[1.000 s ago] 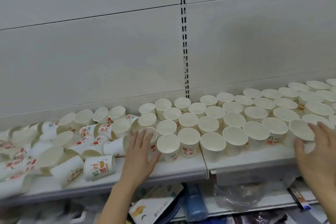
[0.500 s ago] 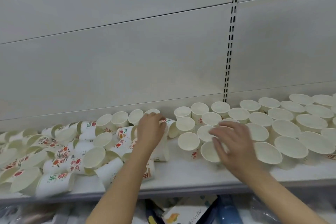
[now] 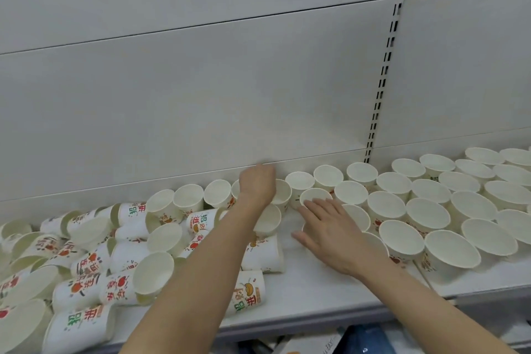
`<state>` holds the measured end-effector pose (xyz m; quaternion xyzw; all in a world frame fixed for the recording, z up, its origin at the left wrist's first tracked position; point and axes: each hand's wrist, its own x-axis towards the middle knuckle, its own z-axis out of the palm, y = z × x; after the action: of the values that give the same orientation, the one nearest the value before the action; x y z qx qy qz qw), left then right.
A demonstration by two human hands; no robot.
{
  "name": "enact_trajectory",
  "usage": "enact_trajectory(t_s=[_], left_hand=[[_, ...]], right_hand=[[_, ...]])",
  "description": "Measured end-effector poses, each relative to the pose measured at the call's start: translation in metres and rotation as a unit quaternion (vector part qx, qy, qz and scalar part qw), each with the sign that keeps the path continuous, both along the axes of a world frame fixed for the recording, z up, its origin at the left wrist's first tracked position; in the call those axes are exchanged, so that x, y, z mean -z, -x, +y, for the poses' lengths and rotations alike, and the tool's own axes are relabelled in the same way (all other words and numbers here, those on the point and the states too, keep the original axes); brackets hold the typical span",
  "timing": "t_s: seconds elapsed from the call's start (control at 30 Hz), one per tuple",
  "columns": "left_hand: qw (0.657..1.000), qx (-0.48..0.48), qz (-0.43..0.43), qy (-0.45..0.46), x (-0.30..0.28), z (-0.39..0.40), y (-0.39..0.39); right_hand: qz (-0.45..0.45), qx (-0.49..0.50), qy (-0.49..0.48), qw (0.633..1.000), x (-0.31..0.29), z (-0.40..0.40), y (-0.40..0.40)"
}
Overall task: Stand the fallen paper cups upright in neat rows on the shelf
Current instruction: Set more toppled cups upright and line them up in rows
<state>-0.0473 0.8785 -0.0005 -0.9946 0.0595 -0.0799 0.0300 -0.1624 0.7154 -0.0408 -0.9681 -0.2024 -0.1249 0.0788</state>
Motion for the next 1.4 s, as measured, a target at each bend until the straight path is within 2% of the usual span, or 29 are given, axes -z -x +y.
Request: enact_trajectory(t_s=[0.07,0.13,0.23,0.3,0.4,0.5,0.57,0.7,0.8,0.87,0.97,1.07,1.23,1.33,1.4], left_hand=[[0.999,0.009,-0.007,0.053,0.002,0.007,-0.001],[0.993,0.028,-0.031,0.113,-0.001,0.015,0.004],[0.979,0.046,-0.034,0.196,-0.008,0.039,0.022],[0.968,0.066,0.005,0.241,-0.009,0.056,0.039],[0.961,0.117,0.073,0.241,-0.003,0.071,0.06],[0.959,0.149,0.114,0.212,0.01,0.068,0.068],[0.96,0.152,0.114,0.207,0.017,0.066,0.07],[0.956,0.155,0.107,0.223,0.017,0.066,0.076],[0.955,0.14,0.057,0.255,0.006,0.074,0.09],[0.96,0.092,0.015,0.265,0.001,0.084,0.11],[0.98,-0.03,-0.043,0.193,0.01,0.099,0.156],[0.975,-0.102,-0.023,0.198,0.026,0.104,0.203],[0.958,-0.088,0.054,0.268,0.038,0.095,0.222],[0.942,-0.068,0.05,0.325,0.039,0.087,0.219],[0.938,-0.016,0.036,0.343,0.038,0.083,0.217]], right_hand=[[-0.076,-0.005,-0.024,0.997,-0.002,0.007,-0.002],[-0.109,-0.033,-0.066,0.991,-0.007,0.017,-0.004],[-0.09,-0.089,-0.06,0.99,-0.01,0.035,0.006],[-0.057,-0.057,-0.023,0.996,-0.011,0.051,0.02],[-0.027,0.046,-0.009,0.999,-0.008,0.068,0.032],[-0.018,0.094,0.015,0.995,-0.007,0.084,0.035],[-0.008,0.117,-0.018,0.993,-0.005,0.091,0.034],[-0.01,0.149,-0.152,0.977,-0.002,0.086,0.036],[-0.053,0.146,-0.18,0.971,-0.005,0.077,0.04],[-0.109,0.128,-0.145,0.975,0.0,0.072,0.041],[-0.18,0.059,-0.08,0.979,0.012,0.067,0.037],[-0.172,0.052,-0.074,0.981,0.021,0.065,0.031],[-0.168,0.065,-0.116,0.977,0.022,0.062,0.032],[-0.198,0.049,-0.149,0.968,0.019,0.066,0.042],[-0.214,0.027,-0.175,0.961,0.019,0.071,0.056]])
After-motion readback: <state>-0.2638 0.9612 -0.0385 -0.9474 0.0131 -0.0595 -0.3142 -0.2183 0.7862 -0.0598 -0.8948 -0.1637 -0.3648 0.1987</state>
